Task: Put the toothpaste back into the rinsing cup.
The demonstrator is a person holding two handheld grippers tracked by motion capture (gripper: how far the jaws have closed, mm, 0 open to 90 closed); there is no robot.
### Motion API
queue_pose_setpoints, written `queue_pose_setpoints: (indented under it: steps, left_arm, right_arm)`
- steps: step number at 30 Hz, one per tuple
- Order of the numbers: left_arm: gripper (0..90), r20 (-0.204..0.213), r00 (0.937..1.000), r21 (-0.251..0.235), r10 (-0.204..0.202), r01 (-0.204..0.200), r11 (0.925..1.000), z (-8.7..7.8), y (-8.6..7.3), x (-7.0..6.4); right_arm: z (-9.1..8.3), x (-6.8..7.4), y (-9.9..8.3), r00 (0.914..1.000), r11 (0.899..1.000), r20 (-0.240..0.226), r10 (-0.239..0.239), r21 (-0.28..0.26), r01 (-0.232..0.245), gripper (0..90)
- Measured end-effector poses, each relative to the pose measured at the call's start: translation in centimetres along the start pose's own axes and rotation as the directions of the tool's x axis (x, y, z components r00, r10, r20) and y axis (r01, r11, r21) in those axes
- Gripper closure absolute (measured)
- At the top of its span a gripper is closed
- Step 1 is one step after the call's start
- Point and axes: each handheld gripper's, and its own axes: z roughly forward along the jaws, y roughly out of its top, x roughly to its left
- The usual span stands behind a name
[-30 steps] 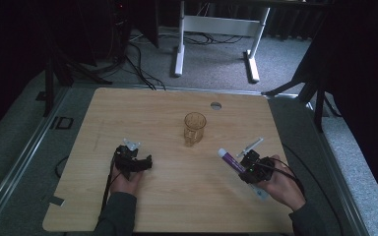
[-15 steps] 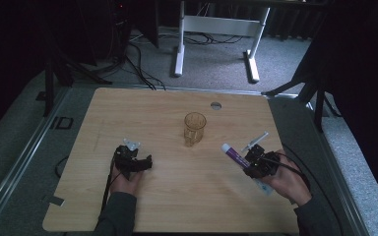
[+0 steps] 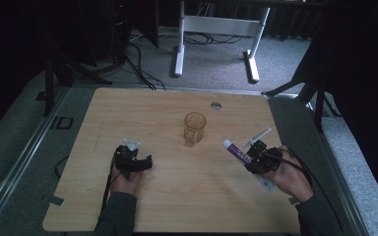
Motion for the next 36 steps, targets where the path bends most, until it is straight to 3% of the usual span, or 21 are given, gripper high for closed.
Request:
queue_pose_setpoints:
  steps: [20,36]
  left_arm:
    - [14.0,0.001,1.0000,0.001,0.000,0.000,1.0000,0.0,0.0,0.0]
    - [14.0,0.001,1.0000,0.001,0.000,0.000,1.0000,0.0,0.0,0.0]
  right_arm:
    - [-1.5,-0.8,1.3,0.9998,0.998,0.008,0.018,-0.060,-0.017,72.7]
    - [-1.6,-1.0,3.0,0.9999,0.997,0.007,0.012,-0.078,-0.012,72.9]
